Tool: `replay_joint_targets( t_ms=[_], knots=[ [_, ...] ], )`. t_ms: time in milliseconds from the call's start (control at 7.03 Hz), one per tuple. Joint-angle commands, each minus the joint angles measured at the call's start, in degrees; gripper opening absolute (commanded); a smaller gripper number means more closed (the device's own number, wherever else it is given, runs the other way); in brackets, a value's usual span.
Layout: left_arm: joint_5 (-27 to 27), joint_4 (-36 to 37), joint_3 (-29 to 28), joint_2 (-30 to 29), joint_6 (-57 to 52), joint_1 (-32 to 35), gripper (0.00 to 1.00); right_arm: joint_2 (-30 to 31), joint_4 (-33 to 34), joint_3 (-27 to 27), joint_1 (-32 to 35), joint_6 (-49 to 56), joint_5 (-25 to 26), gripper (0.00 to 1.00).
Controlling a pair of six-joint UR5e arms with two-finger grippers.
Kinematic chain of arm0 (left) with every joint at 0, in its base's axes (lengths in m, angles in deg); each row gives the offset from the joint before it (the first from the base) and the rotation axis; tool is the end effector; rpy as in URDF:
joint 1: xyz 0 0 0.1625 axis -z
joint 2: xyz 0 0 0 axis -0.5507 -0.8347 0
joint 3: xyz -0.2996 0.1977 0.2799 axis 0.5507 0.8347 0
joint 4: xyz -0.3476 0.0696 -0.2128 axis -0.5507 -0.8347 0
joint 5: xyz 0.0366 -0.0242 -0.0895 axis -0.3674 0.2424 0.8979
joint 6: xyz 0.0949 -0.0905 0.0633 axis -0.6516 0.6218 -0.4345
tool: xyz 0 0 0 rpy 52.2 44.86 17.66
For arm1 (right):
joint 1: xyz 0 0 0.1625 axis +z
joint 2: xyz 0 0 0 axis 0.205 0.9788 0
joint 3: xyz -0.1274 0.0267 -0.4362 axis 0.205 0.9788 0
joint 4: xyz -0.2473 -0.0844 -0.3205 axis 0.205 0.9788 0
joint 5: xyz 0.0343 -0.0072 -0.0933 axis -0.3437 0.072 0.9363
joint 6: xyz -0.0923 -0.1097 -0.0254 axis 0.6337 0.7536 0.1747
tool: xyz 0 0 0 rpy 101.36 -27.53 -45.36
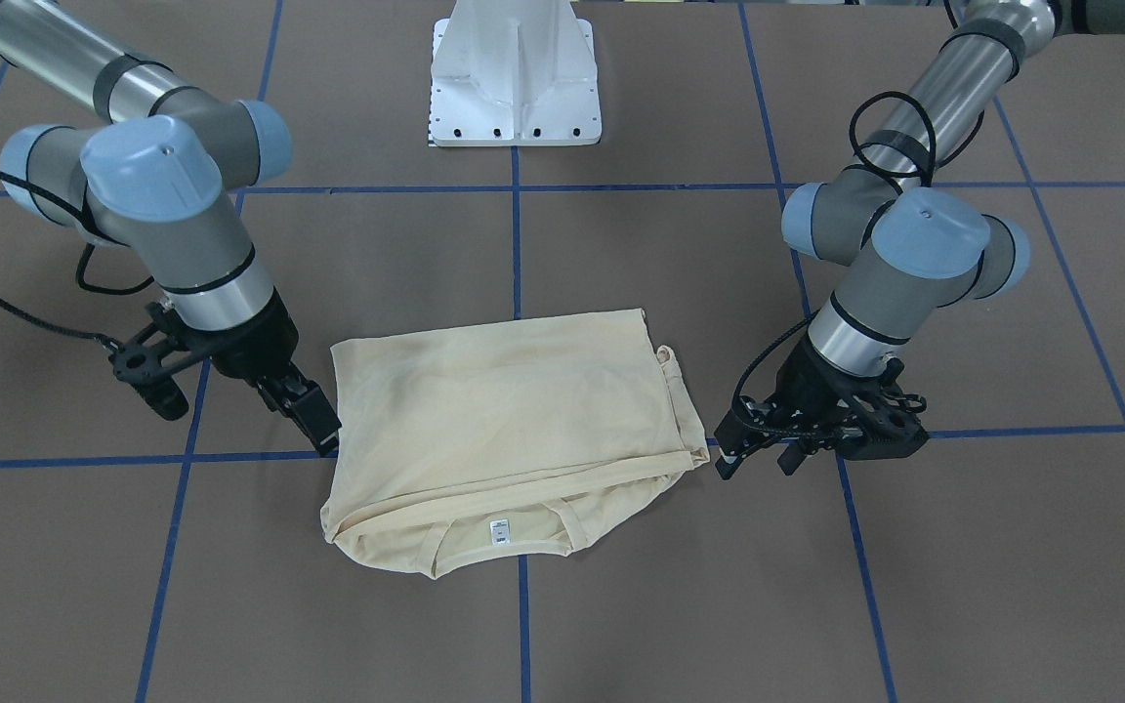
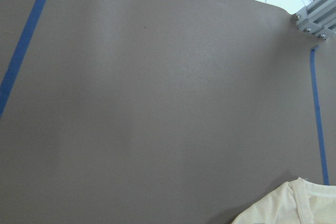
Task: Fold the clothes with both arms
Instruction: 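Lower the right gripper to the folded shirt's side edge nearest it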
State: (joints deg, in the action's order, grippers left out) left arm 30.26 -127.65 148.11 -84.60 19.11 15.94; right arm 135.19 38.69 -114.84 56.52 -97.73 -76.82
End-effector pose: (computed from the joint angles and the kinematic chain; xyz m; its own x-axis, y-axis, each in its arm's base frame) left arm 0.4459 -0.6437 0.3831 0.4010 -0.0999 -0.9106 0.4083 0.9093 0.0801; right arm -0.4392 -0.5633 0.3501 0.2651 0.6720 0.6915 -0.6245 0.6660 -0.4079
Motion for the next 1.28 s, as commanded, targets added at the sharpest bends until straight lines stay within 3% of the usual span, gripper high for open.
replay_joint_targets(
  t_ms=[0,142,569,1138],
  knots=[
    [0.0,0.1,2.3,0.5,0.2,0.1,0.89,5.9,-0.1,-6.7,-6.8,-9.3,5.5,0.99],
    [0.0,0.1,3.2,0.8,0.5,0.1,0.89,6.2,0.0,-6.0,-10.8,-11.0,10.2,0.99],
    [-0.1,-0.1,3.4,0.7,0.7,0.1,0.89,9.6,0.0,-4.0,-12.6,-10.6,10.5,0.96],
    [-0.2,0.0,3.8,0.7,0.7,0.0,0.89,7.7,0.0,-1.6,-13.8,-12.5,10.5,0.92]
  ],
)
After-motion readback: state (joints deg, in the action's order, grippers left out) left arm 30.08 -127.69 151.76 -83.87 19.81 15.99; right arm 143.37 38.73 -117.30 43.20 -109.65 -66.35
